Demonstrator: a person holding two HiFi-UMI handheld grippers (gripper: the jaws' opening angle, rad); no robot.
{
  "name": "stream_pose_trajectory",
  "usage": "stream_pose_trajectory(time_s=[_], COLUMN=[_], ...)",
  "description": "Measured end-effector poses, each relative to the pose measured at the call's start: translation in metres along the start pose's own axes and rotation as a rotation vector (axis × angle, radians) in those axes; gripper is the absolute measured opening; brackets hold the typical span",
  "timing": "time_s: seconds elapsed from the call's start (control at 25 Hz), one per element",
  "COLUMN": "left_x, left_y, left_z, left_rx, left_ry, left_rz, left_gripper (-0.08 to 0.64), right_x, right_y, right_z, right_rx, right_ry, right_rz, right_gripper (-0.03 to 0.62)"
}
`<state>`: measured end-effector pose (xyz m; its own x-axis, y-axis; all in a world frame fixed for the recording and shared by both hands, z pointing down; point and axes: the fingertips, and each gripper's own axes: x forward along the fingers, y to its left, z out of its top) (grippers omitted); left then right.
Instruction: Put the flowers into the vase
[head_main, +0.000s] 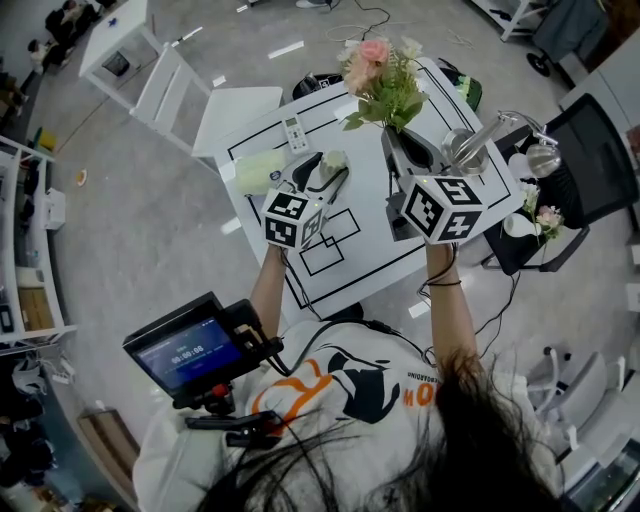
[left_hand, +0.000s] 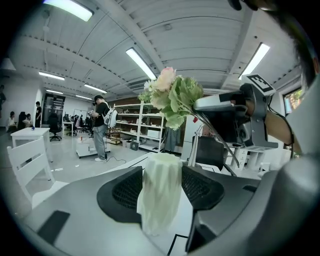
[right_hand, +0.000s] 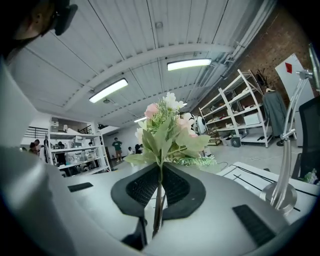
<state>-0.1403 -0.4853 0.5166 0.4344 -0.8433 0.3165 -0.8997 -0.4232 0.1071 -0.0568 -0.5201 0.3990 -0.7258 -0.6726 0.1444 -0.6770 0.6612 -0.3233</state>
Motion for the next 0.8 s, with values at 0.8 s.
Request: stream_pose_trajectory(time_s=[0.8], left_x=[0.008], left_y=[-0.006], left_z=[-0.006], left_rx=[-0.022], left_ry=[0.000], left_rz=[-0.038], left_gripper=[0.252], right_x=[0.054], right_y=[0.073], right_z=[0.032], right_rx=[-0.084], right_ry=[-0.330], right_rz=[0.218], right_gripper=[0.026])
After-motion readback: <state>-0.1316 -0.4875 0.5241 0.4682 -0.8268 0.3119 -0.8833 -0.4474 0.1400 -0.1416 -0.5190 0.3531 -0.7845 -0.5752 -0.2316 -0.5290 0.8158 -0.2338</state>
